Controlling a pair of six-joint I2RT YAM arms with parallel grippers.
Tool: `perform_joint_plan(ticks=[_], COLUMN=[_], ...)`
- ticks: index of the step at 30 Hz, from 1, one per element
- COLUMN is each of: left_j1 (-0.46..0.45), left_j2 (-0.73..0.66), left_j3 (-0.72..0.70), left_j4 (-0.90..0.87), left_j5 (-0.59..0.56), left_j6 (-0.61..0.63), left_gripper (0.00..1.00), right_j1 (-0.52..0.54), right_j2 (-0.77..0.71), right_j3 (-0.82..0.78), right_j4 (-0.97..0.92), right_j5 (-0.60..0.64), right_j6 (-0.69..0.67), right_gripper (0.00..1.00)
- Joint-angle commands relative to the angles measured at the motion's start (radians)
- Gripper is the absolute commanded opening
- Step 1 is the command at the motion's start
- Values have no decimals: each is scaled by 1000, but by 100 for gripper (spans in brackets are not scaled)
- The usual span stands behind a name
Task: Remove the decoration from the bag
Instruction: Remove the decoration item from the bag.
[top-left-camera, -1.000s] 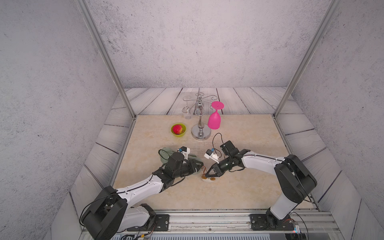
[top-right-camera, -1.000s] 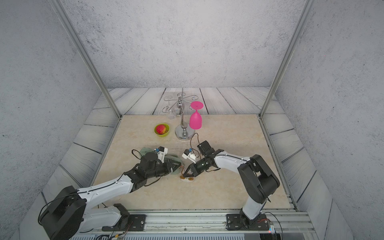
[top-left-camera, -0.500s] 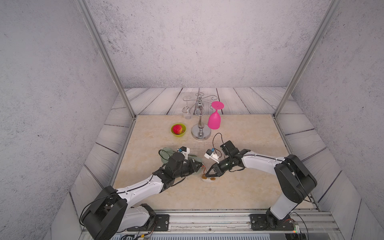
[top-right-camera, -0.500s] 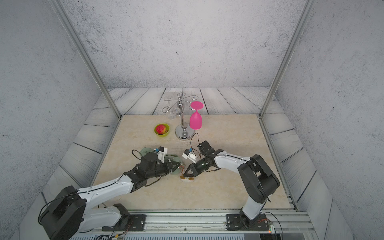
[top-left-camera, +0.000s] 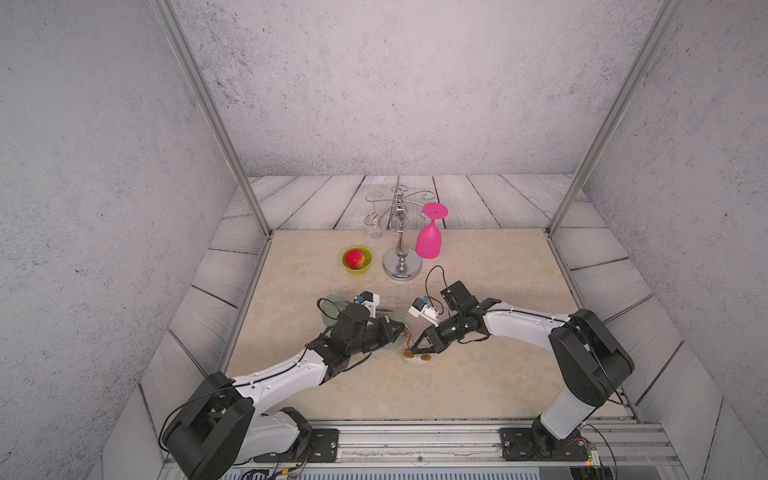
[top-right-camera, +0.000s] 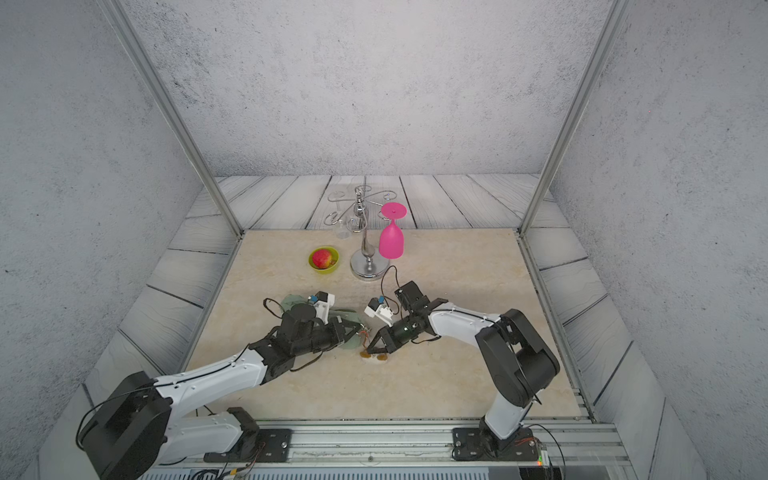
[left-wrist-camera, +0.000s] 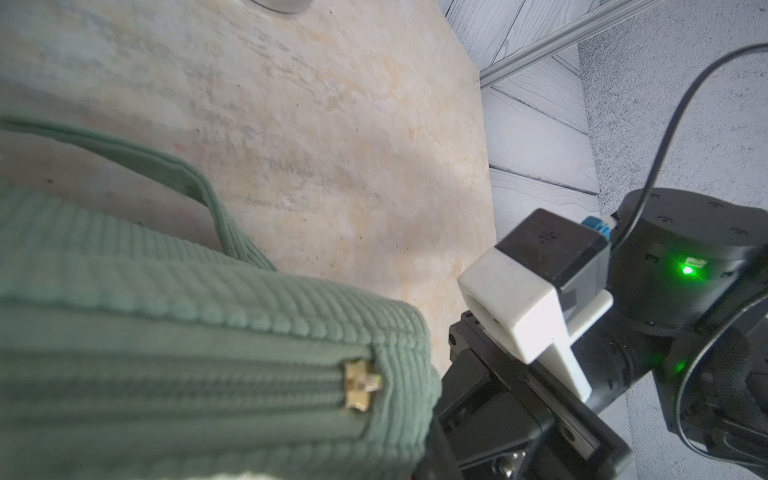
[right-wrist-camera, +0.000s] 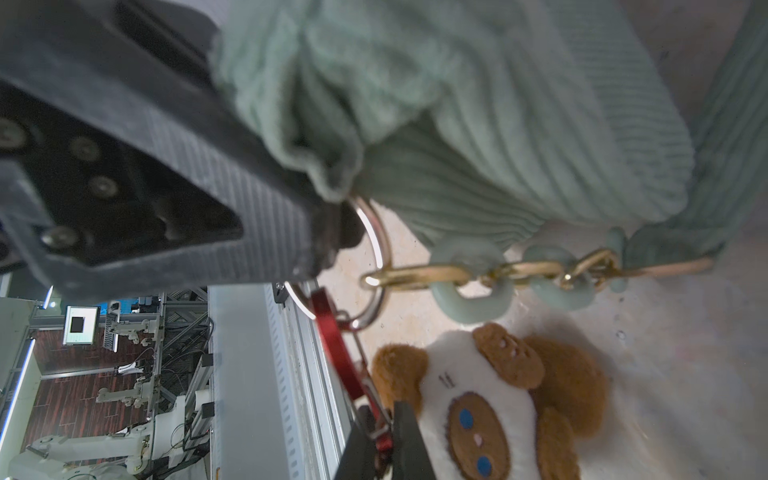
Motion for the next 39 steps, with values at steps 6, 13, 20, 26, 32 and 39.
perform_joint_plan(ticks=[6,13,20,26,32,39], left_j1=[0,1,1,1,2,10], left_j2=[-20,-60,-99,-111,-109,-109], left_j3=[47,54,84,135,159,164], left_j4=[7,-30,-112,-201,-244,-254], left_j5=[-23,-35,-60,-90,-109,-133], left_j6=[7,1,-46,-97,-159,-250], left_gripper=[0,0,0,0,0,0], right_j1=[-1,-3,-4,-5,-6,-4], right_j2=[-96,-181,-316,-398,-441,-508], right_j3=[-9,-16,-31,-44,-51,-111], right_j4=[-12,-32,3,83,119,173], right_j5=[127,240,345,386,399,464], right_j6=[39,58,156,297,365,334], right_gripper=[37,50,68,96,99,98])
